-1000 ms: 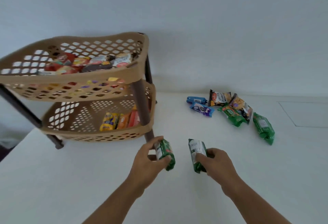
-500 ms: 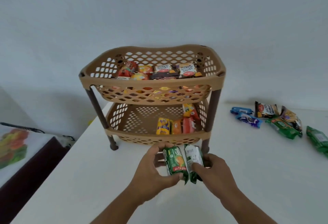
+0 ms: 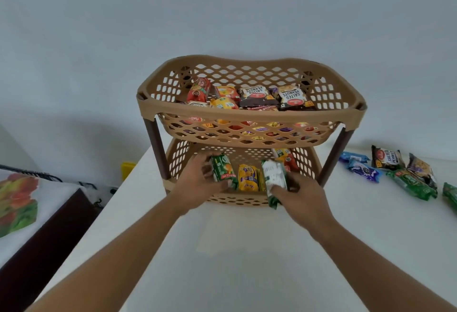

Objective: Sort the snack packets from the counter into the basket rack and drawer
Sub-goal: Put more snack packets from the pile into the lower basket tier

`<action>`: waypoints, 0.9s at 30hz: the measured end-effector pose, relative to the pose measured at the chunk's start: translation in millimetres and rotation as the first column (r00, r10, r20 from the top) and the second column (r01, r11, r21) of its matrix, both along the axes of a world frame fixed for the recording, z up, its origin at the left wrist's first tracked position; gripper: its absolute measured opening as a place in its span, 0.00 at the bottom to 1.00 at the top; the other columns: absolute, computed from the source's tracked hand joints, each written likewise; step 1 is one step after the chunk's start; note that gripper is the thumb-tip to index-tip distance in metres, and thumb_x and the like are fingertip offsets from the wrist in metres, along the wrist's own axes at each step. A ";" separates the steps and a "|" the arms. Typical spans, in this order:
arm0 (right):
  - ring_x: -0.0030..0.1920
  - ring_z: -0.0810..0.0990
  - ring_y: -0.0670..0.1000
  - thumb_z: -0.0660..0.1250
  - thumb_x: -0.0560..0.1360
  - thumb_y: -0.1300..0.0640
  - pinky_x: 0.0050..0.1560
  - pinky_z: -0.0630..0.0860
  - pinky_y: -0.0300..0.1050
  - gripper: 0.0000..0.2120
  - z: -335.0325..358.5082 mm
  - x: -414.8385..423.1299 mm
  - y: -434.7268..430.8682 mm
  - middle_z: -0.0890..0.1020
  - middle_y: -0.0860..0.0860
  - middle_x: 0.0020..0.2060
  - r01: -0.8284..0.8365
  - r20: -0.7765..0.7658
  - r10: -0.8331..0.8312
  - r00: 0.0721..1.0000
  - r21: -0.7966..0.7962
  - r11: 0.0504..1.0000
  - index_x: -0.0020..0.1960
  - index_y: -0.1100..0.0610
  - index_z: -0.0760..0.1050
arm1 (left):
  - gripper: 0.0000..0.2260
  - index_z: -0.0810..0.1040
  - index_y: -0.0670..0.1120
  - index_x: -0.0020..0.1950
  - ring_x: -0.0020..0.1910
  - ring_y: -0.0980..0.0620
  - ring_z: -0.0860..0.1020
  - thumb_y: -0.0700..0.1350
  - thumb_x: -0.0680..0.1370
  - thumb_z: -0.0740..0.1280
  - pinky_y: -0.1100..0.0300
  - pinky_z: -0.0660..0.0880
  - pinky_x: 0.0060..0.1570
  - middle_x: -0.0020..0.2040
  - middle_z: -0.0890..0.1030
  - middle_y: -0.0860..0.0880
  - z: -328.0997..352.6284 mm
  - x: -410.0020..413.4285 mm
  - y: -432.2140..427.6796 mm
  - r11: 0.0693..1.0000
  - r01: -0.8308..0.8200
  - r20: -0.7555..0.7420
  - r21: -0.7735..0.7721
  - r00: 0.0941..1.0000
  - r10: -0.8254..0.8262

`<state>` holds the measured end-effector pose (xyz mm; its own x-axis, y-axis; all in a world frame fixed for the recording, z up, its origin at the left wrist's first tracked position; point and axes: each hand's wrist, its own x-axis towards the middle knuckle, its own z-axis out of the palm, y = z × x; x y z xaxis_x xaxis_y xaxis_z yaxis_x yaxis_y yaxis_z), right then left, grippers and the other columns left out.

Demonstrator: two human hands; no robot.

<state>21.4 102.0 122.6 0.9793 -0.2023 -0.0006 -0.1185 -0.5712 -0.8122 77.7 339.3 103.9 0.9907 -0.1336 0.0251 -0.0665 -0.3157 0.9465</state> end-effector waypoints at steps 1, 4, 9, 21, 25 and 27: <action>0.45 0.81 0.47 0.71 0.74 0.50 0.45 0.79 0.46 0.16 2.5 11.4 -2.0 0.82 0.47 0.45 0.003 0.002 -0.003 1.000 -0.030 1.000 0.60 0.52 0.79 | 0.29 0.70 0.63 0.58 0.62 0.53 0.76 0.44 0.66 0.80 0.56 0.80 0.54 0.64 0.74 0.54 0.1 9.1 0.1 0.999 0.012 0.024 0.047 1.000 -0.013; 0.37 0.80 0.46 0.68 0.74 0.49 0.33 0.71 0.39 0.08 9.0 46.5 -5.0 0.82 0.45 0.36 -0.015 0.016 0.019 1.000 -0.184 0.983 0.47 0.53 0.79 | 0.29 0.70 0.57 0.64 0.61 0.56 0.74 0.46 0.68 0.79 0.57 0.75 0.59 0.62 0.75 0.57 0.5 33.3 -2.8 0.985 0.027 0.100 0.169 0.994 -0.045; 0.33 0.76 0.44 0.67 0.74 0.47 0.30 0.73 0.39 0.10 2.0 92.8 -3.6 0.81 0.47 0.37 -0.006 0.069 0.031 0.997 -0.331 0.943 0.51 0.52 0.76 | 0.30 0.71 0.49 0.66 0.59 0.50 0.77 0.44 0.67 0.79 0.49 0.77 0.59 0.59 0.77 0.53 -14.1 84.3 -13.5 0.952 0.000 0.031 0.307 0.999 -0.009; 0.37 0.79 0.47 0.63 0.77 0.56 0.30 0.72 0.41 0.05 -52.0 180.2 7.4 0.82 0.48 0.42 -0.038 -0.003 0.041 0.999 -0.451 0.891 0.51 0.53 0.77 | 0.30 0.70 0.45 0.70 0.62 0.51 0.73 0.43 0.70 0.77 0.60 0.72 0.59 0.64 0.74 0.50 -56.2 151.6 -49.8 0.929 -0.032 -0.054 0.369 0.997 0.055; 0.52 0.80 0.55 0.66 0.77 0.52 0.44 0.73 0.46 0.13 -66.7 187.6 1.7 0.81 0.53 0.54 -0.025 0.039 0.057 0.998 -0.573 0.819 0.60 0.55 0.75 | 0.23 0.73 0.45 0.67 0.62 0.49 0.74 0.43 0.73 0.74 0.60 0.72 0.56 0.63 0.76 0.47 -61.7 159.6 -58.8 0.906 -0.047 -0.033 0.420 0.997 0.067; 0.59 0.77 0.57 0.69 0.75 0.50 0.50 0.73 0.49 0.19 -73.5 187.7 1.4 0.79 0.54 0.60 -0.004 0.064 0.048 0.997 -0.566 0.824 0.63 0.55 0.73 | 0.21 0.75 0.46 0.65 0.59 0.51 0.76 0.44 0.73 0.74 0.61 0.73 0.53 0.60 0.78 0.49 -62.3 160.8 -59.8 0.917 -0.053 -0.035 0.395 0.997 0.072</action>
<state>209.1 103.4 49.1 0.9770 -0.1196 0.1764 -0.0510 -0.9348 -0.3514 238.5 279.5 41.6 0.9961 -0.0607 -0.0644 0.0077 -0.6652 0.7466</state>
